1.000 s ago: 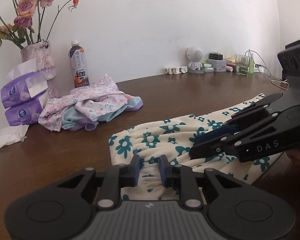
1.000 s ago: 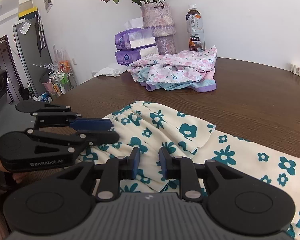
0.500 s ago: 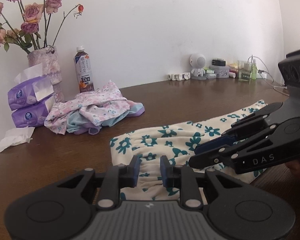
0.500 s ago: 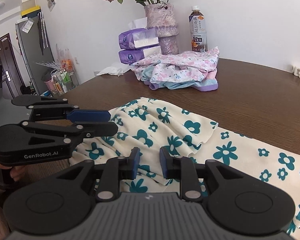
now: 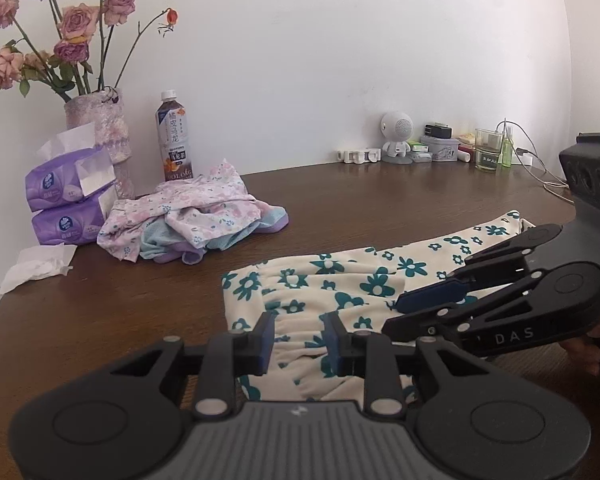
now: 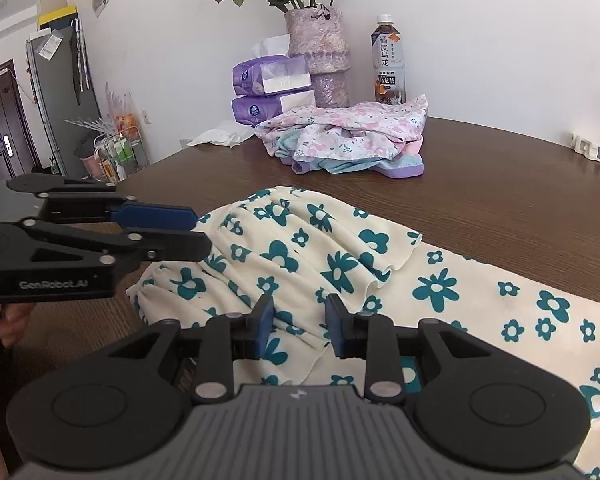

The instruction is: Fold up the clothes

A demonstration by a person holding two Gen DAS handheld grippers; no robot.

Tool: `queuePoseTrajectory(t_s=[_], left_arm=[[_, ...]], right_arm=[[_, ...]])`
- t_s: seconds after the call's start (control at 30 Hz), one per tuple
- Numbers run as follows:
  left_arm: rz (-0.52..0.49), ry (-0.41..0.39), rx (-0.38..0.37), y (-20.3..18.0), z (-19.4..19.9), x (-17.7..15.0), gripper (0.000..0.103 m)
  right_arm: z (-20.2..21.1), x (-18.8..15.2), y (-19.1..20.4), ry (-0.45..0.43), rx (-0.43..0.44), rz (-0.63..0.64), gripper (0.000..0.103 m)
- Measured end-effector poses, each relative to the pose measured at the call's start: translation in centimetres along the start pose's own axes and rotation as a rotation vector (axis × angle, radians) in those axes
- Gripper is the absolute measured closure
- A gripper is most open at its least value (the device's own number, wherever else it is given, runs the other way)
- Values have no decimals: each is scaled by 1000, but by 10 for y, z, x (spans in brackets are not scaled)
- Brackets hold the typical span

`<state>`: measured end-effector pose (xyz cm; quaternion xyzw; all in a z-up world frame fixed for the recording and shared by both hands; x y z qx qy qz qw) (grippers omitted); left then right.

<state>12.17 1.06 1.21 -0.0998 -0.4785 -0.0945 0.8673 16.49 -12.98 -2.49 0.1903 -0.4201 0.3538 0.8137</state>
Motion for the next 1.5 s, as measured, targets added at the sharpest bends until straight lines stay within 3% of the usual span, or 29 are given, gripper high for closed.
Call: queuePoseTrajectory(t_s=[0.1, 0.2, 0.27, 0.37, 0.57, 0.63, 0.8, 1.07, 1.13, 1.2, 1.37, 1.5], left_arm=[[-18, 57, 14, -2, -6, -12, 78], [-42, 57, 32, -5, -7, -13, 77], [-8, 47, 15, -3, -2, -8, 68], [123, 44, -6, 15, 0, -1, 46], [480, 87, -51, 67, -11, 5, 46], [548, 103, -72, 77, -16, 5, 47], [569, 128, -101, 79, -28, 0, 47], [576, 129, -139, 80, -43, 1, 46], [575, 137, -153, 78, -47, 3, 49], [574, 148, -163, 75, -50, 3, 63], [589, 127, -159, 70, -48, 4, 82], [504, 102, -116, 60, -43, 13, 85]], right_arm=[[0, -1, 1, -1, -3, 1, 74], [0, -1, 3, -1, -9, 11, 72], [0, 0, 4, 0, -13, 19, 71], [0, -1, 5, 0, -12, 23, 70], [2, -1, 2, -8, 5, 1, 70], [4, -1, -1, -18, 13, -20, 69], [23, 5, -12, -83, -26, -52, 68], [28, -1, -46, -77, -100, -140, 68], [28, -2, -49, -79, -100, -147, 68], [28, -2, -48, -82, -96, -148, 68], [31, -1, -49, -90, -88, -149, 64], [39, -4, -61, -102, -100, -171, 64]])
Point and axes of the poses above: each gripper's, at about its wrist camera, not at the fingertips, and z roughly against the way its jaws point, y to its left, x to its top, the point moved 6 cm from there along -z, roughly the way its jaws point, and after that the axes turned 10 degrees about z, right-handed, at the moved point
